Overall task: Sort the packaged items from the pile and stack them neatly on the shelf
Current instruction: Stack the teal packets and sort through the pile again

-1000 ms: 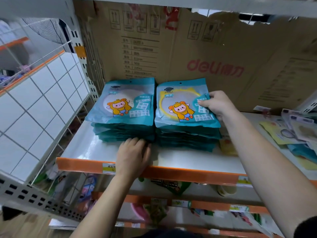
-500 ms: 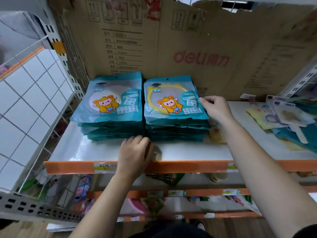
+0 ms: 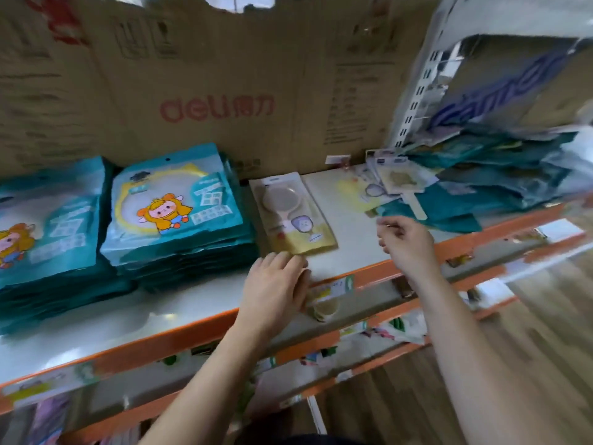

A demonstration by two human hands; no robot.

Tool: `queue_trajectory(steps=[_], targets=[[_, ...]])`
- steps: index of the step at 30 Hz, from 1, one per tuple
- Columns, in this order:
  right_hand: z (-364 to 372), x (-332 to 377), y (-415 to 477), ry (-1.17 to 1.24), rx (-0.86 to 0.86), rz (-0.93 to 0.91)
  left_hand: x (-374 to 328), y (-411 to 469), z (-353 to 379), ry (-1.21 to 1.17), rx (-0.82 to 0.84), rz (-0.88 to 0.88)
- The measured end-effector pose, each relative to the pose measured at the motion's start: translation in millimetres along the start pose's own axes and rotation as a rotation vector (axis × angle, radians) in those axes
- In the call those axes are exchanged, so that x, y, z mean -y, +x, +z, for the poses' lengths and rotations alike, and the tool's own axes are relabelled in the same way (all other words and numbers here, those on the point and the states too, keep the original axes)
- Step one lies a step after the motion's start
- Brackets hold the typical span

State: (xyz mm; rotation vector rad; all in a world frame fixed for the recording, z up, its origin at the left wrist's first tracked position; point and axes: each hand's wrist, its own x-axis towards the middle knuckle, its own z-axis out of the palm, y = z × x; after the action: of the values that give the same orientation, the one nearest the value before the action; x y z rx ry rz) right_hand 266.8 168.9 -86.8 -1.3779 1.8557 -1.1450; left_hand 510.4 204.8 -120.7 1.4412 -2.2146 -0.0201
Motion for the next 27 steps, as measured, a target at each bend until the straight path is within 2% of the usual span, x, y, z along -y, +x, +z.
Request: queue_trajectory(steps=[7,15,21,27], targets=[[-128.9,-70.6,8.6,-0.081,-0.062,-0.005,-129.1,67.7,65.3,-0.044,0.013,0.131],[-280.2,-146.4,24.9,-0.149,-0.126,0.034,-295.6,125.5,131.3,-0.153,0.019,0.170],[-329.9,-185.3,55.0,-0.062,-0.159,0.090,-348.0,167.2,159.9,-0.173,0.050,0.182],[-360.4,-201.5,103.0,-0.032,-0.153,0.066,-366.5,238.4,176.6,-0.188,-0.088,0.204]])
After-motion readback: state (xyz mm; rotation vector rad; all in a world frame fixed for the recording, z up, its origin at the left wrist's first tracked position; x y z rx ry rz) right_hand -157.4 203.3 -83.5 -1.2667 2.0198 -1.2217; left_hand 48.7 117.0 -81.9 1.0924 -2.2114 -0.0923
